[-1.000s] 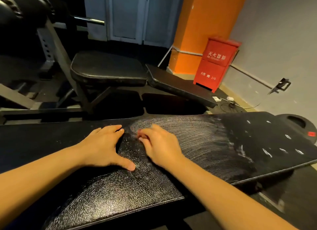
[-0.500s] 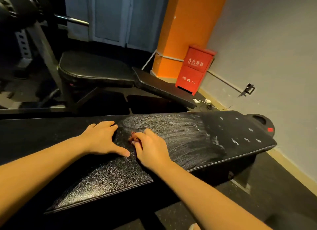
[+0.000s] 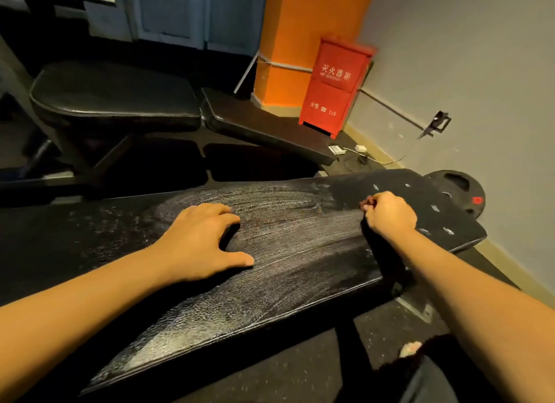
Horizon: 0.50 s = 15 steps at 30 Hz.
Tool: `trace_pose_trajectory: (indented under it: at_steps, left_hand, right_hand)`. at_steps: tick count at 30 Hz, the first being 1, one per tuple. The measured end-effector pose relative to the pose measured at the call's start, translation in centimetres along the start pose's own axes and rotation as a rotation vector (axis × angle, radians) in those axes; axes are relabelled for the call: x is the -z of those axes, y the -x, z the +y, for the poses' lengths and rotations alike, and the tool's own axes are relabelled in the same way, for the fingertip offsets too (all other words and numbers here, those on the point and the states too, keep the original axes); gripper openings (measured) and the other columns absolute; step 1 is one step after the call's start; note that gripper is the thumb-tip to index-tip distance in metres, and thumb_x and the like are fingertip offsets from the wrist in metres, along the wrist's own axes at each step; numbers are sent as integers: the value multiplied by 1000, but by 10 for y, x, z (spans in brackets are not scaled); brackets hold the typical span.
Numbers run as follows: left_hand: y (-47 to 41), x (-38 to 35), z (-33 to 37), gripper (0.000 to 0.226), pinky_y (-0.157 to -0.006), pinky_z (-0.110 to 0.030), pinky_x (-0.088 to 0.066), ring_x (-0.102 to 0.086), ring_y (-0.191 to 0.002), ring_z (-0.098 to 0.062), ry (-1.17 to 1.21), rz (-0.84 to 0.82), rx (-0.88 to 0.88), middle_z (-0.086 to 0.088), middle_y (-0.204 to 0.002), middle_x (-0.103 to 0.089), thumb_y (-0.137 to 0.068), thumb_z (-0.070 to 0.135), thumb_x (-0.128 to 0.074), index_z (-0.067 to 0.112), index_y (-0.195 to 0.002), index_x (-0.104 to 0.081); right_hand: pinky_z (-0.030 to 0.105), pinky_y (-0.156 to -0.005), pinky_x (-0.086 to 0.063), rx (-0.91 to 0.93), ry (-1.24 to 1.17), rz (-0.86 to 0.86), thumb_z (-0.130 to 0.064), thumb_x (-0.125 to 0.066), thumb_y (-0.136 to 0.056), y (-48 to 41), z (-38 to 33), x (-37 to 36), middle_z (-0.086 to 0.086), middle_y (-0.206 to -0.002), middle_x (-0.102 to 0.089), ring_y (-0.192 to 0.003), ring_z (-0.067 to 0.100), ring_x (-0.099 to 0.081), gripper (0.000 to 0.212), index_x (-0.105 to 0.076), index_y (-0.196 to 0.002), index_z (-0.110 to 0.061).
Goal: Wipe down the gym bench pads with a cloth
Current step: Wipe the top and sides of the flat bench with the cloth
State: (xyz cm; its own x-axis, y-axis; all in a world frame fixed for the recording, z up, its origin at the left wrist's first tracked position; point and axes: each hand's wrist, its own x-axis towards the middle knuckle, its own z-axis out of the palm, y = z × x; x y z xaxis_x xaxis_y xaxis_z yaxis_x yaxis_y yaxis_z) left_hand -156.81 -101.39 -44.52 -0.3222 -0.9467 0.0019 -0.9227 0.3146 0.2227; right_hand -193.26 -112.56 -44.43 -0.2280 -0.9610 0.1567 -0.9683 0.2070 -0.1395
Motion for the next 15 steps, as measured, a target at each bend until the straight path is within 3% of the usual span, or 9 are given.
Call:
trace_pose_trajectory:
  at_steps: [4, 7, 10, 12, 15]
  left_hand:
    - [-32, -5, 21, 125, -120, -41, -30, -38, -142, -17, -15, -29, 46, 7, -153, -44, -54, 104, -29, 26, -151, -45]
    - [-51, -4, 36, 125, -117, -42, -33, -39, -140, -17, -18, -25, 95, 8, -151, -45, -53, 102, -35, 25, -150, -45]
    - [-65, -3, 49, 128, -114, -43, -36, -41, -138, -20, -41, -60, 141, 7, -151, -45, -48, 101, -35, 25, -151, -45]
    - [-70, -3, 60, 132, -115, -43, -36, -38, -139, -19, -12, -112, 172, 7, -153, -42, -45, 103, -36, 26, -152, -43]
    - [-74, -10, 82, 137, -116, -41, -34, -36, -140, -17, -31, -154, 177, 8, -155, -39, -44, 105, -35, 25, -155, -39]
  right_hand:
    - [37, -75, -51, 210, -34, 26, -30, -56, -99, 0, -52, -12, 8, -109, -71, -99, 32, -67, 22, -74, -109, -23]
    - [37, -71, -49, 549, -112, 27, -34, -54, -100, 54, -94, -18, 6, -105, -65, -94, 29, -64, 25, -71, -115, -24]
    - [34, -60, -37, 848, -175, 3, -32, -57, -98, 92, -70, -11, 3, -95, -57, -82, 26, -59, 23, -68, -116, -22]
    - [32, -61, -44, 838, -159, 39, -35, -57, -99, 71, -20, -8, -2, -94, -57, -80, 21, -60, 22, -69, -117, -29]
    - [38, -69, -56, 539, -69, 59, -36, -54, -101, -4, 59, 0, -2, -96, -60, -85, 23, -66, 24, -72, -116, -34]
